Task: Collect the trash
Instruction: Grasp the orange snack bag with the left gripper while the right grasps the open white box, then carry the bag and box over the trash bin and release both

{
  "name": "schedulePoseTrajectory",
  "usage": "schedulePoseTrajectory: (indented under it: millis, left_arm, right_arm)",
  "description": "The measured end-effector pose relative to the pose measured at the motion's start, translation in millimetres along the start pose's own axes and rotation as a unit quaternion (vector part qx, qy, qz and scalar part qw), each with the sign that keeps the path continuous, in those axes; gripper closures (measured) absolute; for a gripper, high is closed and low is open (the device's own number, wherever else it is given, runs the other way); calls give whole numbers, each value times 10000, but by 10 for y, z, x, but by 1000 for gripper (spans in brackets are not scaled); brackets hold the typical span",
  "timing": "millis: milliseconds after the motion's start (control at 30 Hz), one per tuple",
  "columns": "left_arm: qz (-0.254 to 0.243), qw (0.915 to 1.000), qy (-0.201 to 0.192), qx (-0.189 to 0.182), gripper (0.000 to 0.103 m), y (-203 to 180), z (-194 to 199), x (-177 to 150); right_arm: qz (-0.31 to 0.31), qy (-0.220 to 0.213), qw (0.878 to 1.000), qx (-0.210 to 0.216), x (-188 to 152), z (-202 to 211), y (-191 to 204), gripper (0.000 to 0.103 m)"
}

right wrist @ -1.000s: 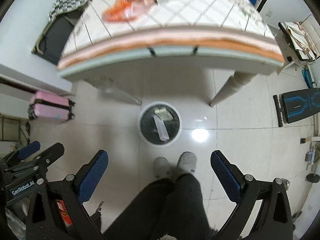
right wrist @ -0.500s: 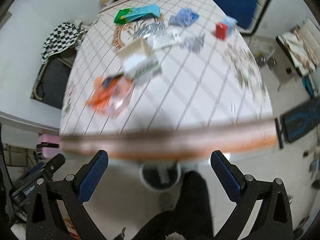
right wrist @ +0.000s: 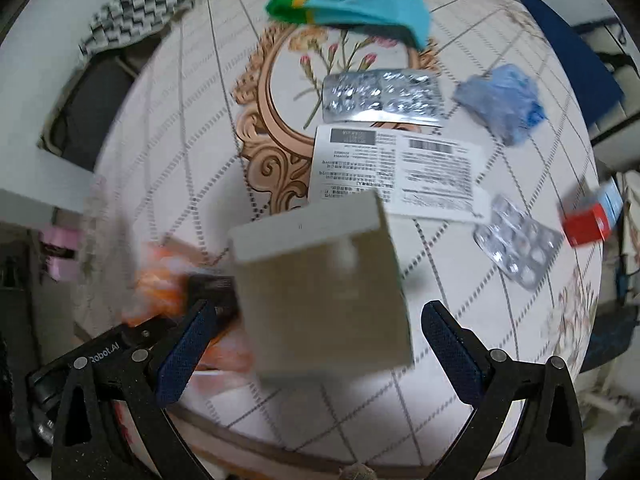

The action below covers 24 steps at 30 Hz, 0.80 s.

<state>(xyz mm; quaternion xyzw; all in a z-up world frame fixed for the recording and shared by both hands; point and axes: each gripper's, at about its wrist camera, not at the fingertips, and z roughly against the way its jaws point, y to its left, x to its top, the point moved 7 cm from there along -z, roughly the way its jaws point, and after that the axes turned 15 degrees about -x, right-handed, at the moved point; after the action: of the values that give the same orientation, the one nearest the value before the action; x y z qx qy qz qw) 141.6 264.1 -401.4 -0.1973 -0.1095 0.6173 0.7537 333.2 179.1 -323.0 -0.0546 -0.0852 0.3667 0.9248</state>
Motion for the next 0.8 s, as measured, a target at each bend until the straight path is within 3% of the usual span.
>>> schedulePoseTrajectory:
  millis: [33,67,167,267,400,633,800]
  left_arm:
    - [-166,9998,-89,64,85,-33,21,13]
    - [-361,9990,-170,218,88,-50,51,22]
    - [-745,9953,-287,551,94,-52,136,27]
    - [-1181,9881,-453,876,97,-70,288,15]
    - [-1844,9710,-808,1291,97,-130,630,-59]
    - [-2634,9507,-1064,1245,97,-122,1200,-221]
    - [-3261,9349,-1033,942,97,29,1543,-534]
  right_arm:
    - [46,50,10000,-28,7,-48,30,0]
    - [68,113,9999,-81,28,-122,45,0]
    - [72,184,9997,-144,41,-219,65,21]
    - [103,75,9998,-138,52,-187,79,29]
    - [25,-2,10000,-70,-40,-54,20,32]
    - [-417,-283,9987,90,-471,421,-138,32]
    - [-913,-524,9941,242,-1124,882,-235,32]
